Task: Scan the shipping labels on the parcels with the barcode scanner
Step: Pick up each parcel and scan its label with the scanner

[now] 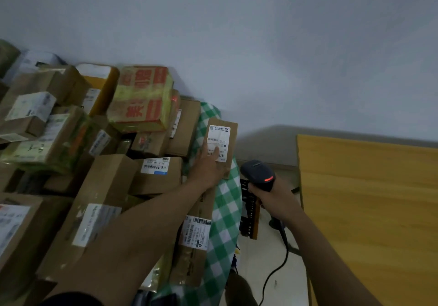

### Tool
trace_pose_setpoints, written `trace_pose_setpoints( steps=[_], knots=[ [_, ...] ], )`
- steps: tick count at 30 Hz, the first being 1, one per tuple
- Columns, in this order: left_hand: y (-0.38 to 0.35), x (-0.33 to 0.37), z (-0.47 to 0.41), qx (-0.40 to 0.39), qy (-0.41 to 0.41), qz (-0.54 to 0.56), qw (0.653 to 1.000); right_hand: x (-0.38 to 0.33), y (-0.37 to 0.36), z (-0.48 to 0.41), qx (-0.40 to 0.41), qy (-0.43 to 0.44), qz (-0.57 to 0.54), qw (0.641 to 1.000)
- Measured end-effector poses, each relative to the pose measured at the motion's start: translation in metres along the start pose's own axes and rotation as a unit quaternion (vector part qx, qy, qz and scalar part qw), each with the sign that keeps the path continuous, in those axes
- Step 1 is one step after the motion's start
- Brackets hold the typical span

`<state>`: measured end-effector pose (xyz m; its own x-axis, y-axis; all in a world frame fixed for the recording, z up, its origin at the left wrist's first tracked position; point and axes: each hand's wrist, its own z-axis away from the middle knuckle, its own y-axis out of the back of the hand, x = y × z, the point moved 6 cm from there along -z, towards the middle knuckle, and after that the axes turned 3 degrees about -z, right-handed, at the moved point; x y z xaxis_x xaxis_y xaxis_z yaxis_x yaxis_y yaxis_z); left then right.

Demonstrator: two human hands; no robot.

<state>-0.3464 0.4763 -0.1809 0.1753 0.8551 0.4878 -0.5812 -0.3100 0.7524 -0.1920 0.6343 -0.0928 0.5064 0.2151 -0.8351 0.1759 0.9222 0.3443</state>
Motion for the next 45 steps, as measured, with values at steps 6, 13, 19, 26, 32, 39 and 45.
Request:
trace_pose_setpoints(
  steps=[6,13,19,26,32,39,45],
  knots=[
    [0.002,0.003,-0.017,-0.010,0.025,-0.033,0.999,0.000,-0.005,0.004,0.007,-0.002,0.013,1.000],
    [0.014,0.018,0.046,0.099,0.002,0.116,0.988,-0.005,-0.014,0.027,0.003,-0.002,0.007,1.000],
    [-0.015,0.003,0.146,0.154,0.014,0.124,0.980,0.011,-0.026,0.066,0.000,-0.019,-0.013,1.000],
    [-0.072,-0.028,0.188,0.027,0.010,-0.036,0.999,0.031,-0.041,0.118,0.006,-0.046,-0.010,0.999],
    [-0.077,-0.039,0.193,0.033,0.040,0.004,0.999,0.041,-0.041,0.139,0.013,-0.063,-0.022,0.998],
    [-0.079,-0.030,0.215,0.064,0.051,0.217,0.973,0.054,-0.039,0.152,0.020,-0.084,-0.062,0.994],
    [-0.104,-0.055,0.225,0.009,0.152,0.358,0.921,0.078,-0.036,0.164,0.018,-0.101,-0.037,0.994]
  ],
)
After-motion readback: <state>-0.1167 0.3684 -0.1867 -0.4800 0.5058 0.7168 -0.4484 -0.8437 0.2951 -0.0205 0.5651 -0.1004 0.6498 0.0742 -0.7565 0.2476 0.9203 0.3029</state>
